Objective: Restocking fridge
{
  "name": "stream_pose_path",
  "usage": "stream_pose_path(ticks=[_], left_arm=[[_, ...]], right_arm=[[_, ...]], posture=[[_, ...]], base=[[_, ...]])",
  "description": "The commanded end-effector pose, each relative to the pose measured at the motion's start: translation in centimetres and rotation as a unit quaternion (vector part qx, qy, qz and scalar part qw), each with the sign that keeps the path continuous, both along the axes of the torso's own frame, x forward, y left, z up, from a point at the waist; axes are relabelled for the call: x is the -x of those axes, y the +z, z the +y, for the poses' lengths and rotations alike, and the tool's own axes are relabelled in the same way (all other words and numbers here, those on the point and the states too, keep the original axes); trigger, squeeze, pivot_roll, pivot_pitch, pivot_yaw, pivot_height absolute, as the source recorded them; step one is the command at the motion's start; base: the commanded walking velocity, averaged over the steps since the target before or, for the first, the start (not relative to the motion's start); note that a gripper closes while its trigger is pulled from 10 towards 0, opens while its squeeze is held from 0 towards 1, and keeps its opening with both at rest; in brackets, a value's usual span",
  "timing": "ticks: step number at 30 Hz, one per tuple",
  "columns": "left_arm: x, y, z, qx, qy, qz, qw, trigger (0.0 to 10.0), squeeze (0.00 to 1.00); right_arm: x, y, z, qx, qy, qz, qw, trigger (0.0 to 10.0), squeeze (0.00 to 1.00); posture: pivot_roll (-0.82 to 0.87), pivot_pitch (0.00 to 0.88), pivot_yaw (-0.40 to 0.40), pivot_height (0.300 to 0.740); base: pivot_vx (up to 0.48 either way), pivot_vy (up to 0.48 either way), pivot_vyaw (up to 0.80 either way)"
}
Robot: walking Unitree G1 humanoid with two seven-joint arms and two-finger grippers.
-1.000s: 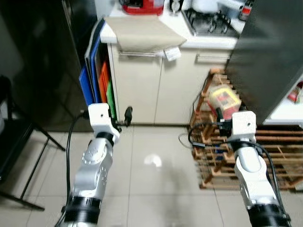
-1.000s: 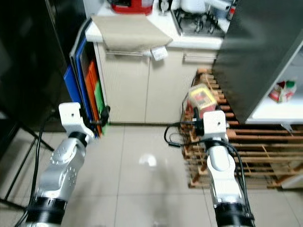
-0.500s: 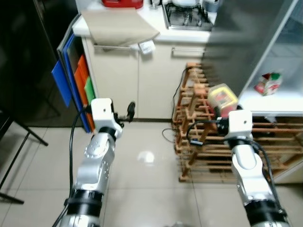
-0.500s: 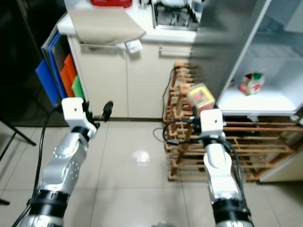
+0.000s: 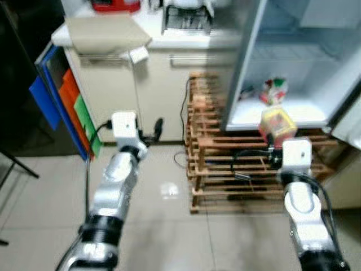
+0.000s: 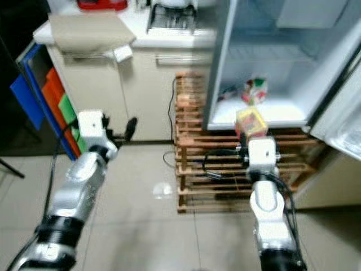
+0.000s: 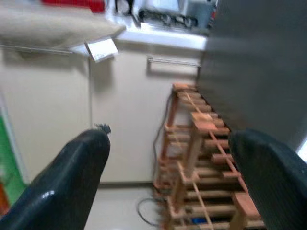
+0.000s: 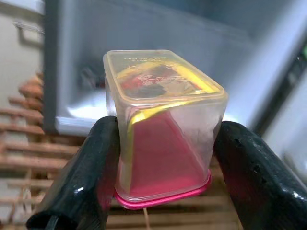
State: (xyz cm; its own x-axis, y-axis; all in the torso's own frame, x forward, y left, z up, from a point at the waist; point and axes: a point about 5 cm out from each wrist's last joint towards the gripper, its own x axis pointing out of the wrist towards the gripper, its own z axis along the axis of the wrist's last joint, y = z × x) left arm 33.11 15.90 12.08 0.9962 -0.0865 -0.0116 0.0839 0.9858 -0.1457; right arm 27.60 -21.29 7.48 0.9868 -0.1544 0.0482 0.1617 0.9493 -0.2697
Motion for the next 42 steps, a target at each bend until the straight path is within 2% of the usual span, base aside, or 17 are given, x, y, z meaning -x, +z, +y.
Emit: stream_pose_path(ticks=[1, 7, 12, 15, 17, 18, 19, 22, 24, 29, 30, 31, 32, 39, 42], left_arm=[[-0.2, 0.1, -0.9, -0.001, -0.011, -0.002, 1.0, 10.0, 0.0], [-0.5, 0.0, -1.7, 0.012, -0.021, 0.006, 1.0, 10.0, 0.0], [0.2, -0.7, -1.9, 0.015, -0.009, 0.022, 1.0, 10.0, 0.0], [2.2, -3.5, -0.8, 0.018, -0.029, 0.072, 0.997, 10.0, 0.0], [3.2, -4.7, -1.3, 0.011, -0.056, 0.09, 0.994, 10.0, 0.0], [3.2, -4.7, -1.3, 0.011, -0.056, 0.09, 0.994, 10.0, 0.0], [3.5, -4.6, -2.6, 0.006, -0.088, 0.085, 0.993, 10.0, 0.0], [3.1, -3.1, -4.3, -0.016, -0.134, 0.045, 0.99, 10.0, 0.0], [2.6, -1.8, -4.7, -0.023, -0.146, 0.016, 0.989, 10.0, 0.0], [1.7, 0.1, -5.1, -0.022, -0.159, -0.01, 0.987, 10.0, 0.0], [1.4, 1.2, -6.0, -0.026, -0.185, -0.027, 0.982, 10.0, 0.0], [1.4, 1.2, -6.0, -0.026, -0.185, -0.027, 0.982, 10.0, 0.0], [1.2, 1.8, -6.8, -0.032, -0.204, -0.036, 0.978, 10.0, 0.0], [1.4, 2.6, -8.9, -0.027, -0.259, -0.048, 0.964, 10.0, 0.0], [1.4, 2.8, -9.3, -0.029, -0.272, -0.05, 0.96, 10.0, 0.0]], right_arm=[[-0.1, 0.4, -0.6, -0.002, -0.013, -0.013, 1.0, 0.0, 0.0], [0.6, 0.1, -0.7, -0.001, -0.02, -0.015, 1.0, 0.0, 0.0], [1.0, 0.2, -0.7, -0.016, -0.018, -0.026, 0.999, 0.0, 0.0], [0.7, 0.3, -0.5, -0.032, -0.004, -0.026, 0.999, 0.0, 0.0], [0.6, 0.4, -0.6, -0.026, -0.001, -0.028, 0.999, 0.0, 0.0], [0.6, 0.4, -0.6, -0.026, -0.001, -0.028, 0.999, 0.0, 0.0], [0.4, 0.6, -0.7, -0.023, 0.0, -0.031, 0.999, 0.0, 0.0], [0.0, 1.0, -0.5, -0.016, 0.008, -0.037, 0.999, 0.0, 0.0], [-0.2, 1.2, -0.2, -0.01, 0.016, -0.041, 0.999, 0.0, 0.0], [-0.3, 1.6, -0.1, -0.009, 0.015, -0.049, 0.999, 0.0, 0.0], [-0.4, 1.8, -0.3, -0.008, 0.011, -0.053, 0.999, 0.0, 0.0], [-0.4, 1.8, -0.3, -0.008, 0.011, -0.053, 0.999, 0.0, 0.0], [-0.4, 2.0, -0.5, -0.006, 0.007, -0.056, 0.998, 0.0, 0.0], [-0.4, 2.1, -0.7, -0.006, -0.004, -0.062, 0.998, 0.0, 0.0], [-0.4, 2.1, -0.5, -0.005, -0.002, -0.062, 0.998, 0.0, 0.0]], posture=[[-0.12, 0.0, 0.085, 0.74], [-0.14, 0.0, 0.096, 0.74], [-0.13, 0.0, 0.059, 0.74], [-0.12, 0.002, 0.036, 0.74], [-0.11, 0.007, 0.026, 0.74], [-0.11, 0.007, 0.026, 0.74], [-0.1, 0.01, 0.017, 0.74], [-0.1, 0.011, 0.011, 0.74], [-0.1, 0.011, 0.016, 0.74], [-0.11, 0.02, 0.029, 0.74], [-0.12, 0.021, 0.042, 0.74], [-0.12, 0.021, 0.042, 0.74], [-0.13, 0.021, 0.048, 0.74], [-0.15, 0.013, 0.058, 0.74], [-0.15, 0.011, 0.058, 0.74]], base=[[0.0, -0.469, 0.0], [0.0, -0.325, 0.0], [0.0, 0.0, 0.0], [0.0, 0.0, 0.0], [0.0, 0.0, 0.0], [0.0, 0.0, 0.0], [0.0, 0.0, 0.0], [0.0, 0.0, 0.0], [0.225, 0.0, 0.0], [0.448, 0.0, 0.0], [0.45, 0.0, 0.0], [0.45, 0.0, 0.0], [0.458, 0.0, 0.0], [0.475, 0.0, 0.0], [0.48, 0.0, 0.0]])
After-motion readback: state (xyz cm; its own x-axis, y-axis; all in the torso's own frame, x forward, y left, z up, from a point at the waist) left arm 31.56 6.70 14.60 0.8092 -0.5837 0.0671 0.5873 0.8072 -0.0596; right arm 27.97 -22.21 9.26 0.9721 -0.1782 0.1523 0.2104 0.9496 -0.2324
